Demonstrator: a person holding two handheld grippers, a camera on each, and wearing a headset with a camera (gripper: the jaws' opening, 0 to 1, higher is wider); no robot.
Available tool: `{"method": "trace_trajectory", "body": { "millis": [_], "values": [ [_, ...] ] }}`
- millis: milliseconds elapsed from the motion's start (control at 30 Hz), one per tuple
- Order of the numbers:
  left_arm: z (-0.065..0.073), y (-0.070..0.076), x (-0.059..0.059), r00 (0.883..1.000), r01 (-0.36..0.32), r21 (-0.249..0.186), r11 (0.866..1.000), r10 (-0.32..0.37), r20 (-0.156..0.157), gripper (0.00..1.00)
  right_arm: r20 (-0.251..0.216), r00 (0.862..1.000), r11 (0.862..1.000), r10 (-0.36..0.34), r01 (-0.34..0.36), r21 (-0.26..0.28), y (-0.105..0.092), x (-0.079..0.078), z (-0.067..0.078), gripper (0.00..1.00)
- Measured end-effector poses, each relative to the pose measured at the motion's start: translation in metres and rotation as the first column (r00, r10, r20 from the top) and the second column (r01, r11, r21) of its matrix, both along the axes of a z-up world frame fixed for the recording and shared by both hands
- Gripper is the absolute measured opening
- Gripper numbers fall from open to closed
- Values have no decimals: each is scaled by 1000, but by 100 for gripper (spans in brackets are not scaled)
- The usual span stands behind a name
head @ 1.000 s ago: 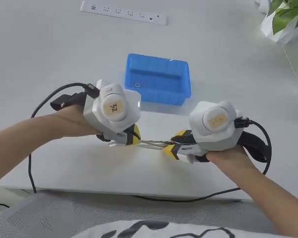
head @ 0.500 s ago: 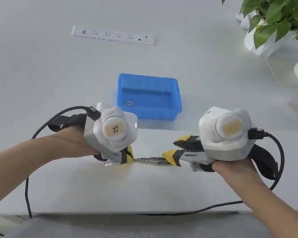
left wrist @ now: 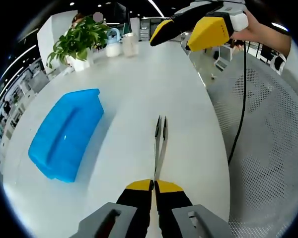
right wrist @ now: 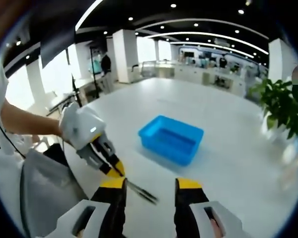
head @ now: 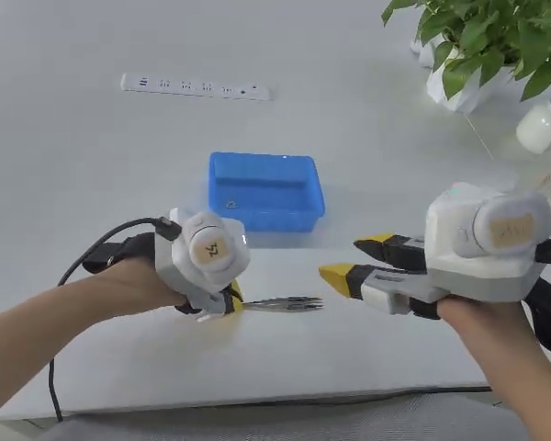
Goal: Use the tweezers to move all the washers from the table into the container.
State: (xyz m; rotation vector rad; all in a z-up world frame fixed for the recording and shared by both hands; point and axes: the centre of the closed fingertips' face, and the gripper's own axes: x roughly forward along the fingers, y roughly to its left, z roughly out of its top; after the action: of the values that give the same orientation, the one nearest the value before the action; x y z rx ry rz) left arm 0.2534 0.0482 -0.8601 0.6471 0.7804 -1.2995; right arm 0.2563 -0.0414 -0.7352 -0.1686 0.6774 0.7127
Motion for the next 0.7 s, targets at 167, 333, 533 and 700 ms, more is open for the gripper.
{"method": "trace_trajectory", "body": {
  "millis": [167,333,533,700],
  "values": [
    [11,3,1,995,-104,-40,994,104,0,13,2,1000,999,-28,28,35,-5,-6,2,42],
    [40,20,4,965,-263,-80,961,263,-9,28,-17,1000,999,-12,13,48,-5,-11,4,49],
    [84,40,-3,892,-440,-160,884,451,40,63,63,997,997,-52,48,57,-15,-6,18,57],
    [112,60,-15,815,-562,-211,800,579,28,77,64,990,985,-129,120,126,-29,-2,30,68]
  ]
}}
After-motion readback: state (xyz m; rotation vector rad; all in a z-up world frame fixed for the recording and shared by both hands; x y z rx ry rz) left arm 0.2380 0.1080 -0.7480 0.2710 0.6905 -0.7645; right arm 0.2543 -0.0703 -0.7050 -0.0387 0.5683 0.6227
